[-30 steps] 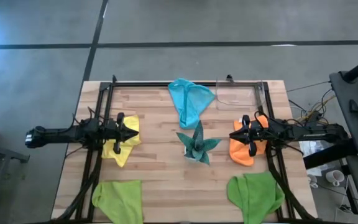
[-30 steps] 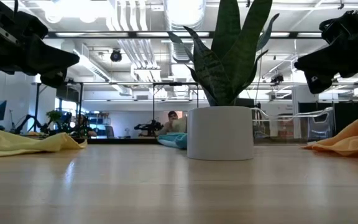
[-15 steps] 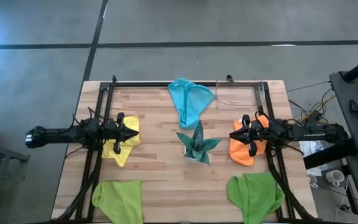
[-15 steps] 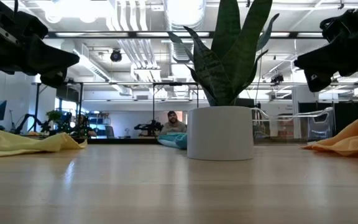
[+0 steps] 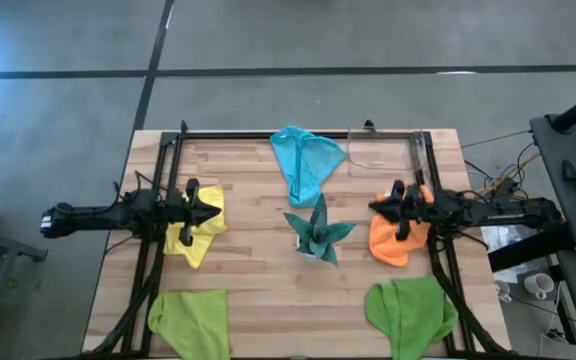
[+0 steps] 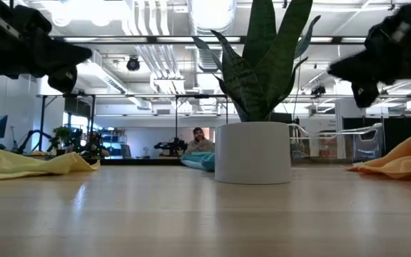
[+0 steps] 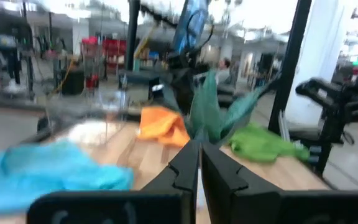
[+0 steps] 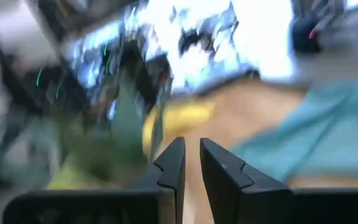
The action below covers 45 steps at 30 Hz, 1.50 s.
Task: Fold microfiber towels
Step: Fold the blue microfiber cloth
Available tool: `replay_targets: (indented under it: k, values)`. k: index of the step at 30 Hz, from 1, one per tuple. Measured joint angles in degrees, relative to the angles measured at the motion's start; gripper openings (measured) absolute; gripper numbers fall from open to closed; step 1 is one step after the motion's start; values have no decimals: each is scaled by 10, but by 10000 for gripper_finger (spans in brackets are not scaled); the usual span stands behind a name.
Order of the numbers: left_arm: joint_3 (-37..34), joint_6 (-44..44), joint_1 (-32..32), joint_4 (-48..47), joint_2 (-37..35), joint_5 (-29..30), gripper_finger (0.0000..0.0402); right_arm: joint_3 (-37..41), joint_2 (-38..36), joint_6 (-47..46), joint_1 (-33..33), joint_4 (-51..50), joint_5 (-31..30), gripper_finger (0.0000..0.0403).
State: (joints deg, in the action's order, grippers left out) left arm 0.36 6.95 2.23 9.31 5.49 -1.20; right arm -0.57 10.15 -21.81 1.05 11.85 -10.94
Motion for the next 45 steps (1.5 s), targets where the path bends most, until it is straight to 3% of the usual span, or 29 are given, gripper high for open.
replay_targets:
  k: [5, 8, 11, 13, 16, 22, 28, 32, 37, 41, 45]
  values:
    - [0, -24, 0, 82, 1, 13, 3, -78, 101, 78, 3, 31, -17, 47]
    - [0, -30, 0, 104, 3, 50, 3, -181, 216, 138, 3, 32, -32, 47]
    - [0, -55, 1, 104, 18, 81, 3, -309, 346, 206, -6, -3, -94, 47]
    - [7, -59, 0, 107, 38, 105, 3, -399, 430, 254, -28, -59, -116, 48]
    - [37, -34, 1, 115, 89, 145, 3, -538, 552, 268, -80, -147, -104, 56]
    - [72, -28, 1, 115, 211, 202, 19, -796, 773, 238, -164, -310, 31, 114]
    - [75, -28, 1, 200, 338, 210, 77, -1025, 967, 180, -190, -502, 6, 186]
    - [82, -30, 1, 234, 397, 211, 108, -1140, 1071, 195, -190, -617, 14, 202]
    - [89, -34, 1, 227, 435, 210, 122, -1195, 1137, 190, -163, -652, 1, 191]
    - [91, -43, 1, 225, 435, 210, 123, -1185, 1139, 185, -132, -595, -10, 183]
    - [91, -44, 1, 176, 400, 210, 123, -1161, 1135, 134, -123, -621, -1, 192]
